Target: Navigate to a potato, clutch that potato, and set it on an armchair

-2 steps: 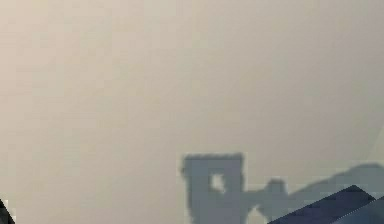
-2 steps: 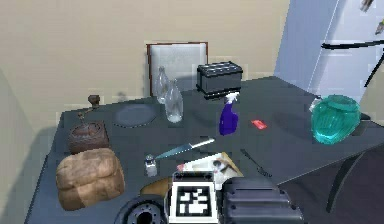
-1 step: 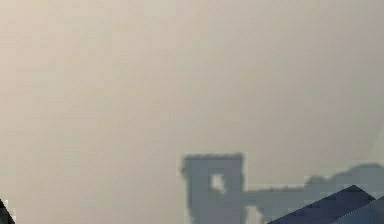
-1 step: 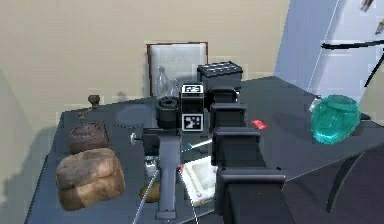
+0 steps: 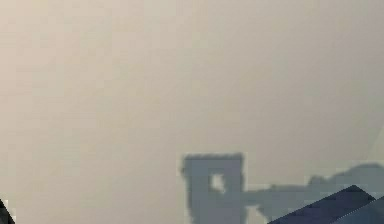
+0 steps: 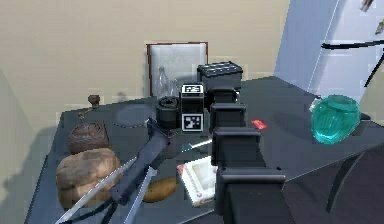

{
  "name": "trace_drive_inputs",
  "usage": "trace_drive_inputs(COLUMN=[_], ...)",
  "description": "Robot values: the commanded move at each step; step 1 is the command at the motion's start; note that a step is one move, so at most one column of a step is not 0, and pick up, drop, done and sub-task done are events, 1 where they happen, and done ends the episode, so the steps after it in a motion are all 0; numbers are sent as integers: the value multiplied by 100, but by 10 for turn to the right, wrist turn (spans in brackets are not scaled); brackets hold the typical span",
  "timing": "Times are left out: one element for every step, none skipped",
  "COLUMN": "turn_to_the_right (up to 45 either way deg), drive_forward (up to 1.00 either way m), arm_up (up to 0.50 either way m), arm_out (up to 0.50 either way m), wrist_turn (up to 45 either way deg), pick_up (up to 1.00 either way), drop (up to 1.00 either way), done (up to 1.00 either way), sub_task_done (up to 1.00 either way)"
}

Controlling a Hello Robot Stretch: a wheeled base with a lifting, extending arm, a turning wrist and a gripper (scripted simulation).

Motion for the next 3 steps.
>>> trace_drive_inputs(turn_to_the_right=[0, 0, 0], drive_forward=[0, 0, 0], arm_up=[0, 0, 0], arm_out=[0, 0, 0], wrist_turn=[450, 450, 60], pick_up=[0, 0, 0], drop=[0, 0, 0], done=[0, 0, 0], sub_task_done=[0, 0, 0])
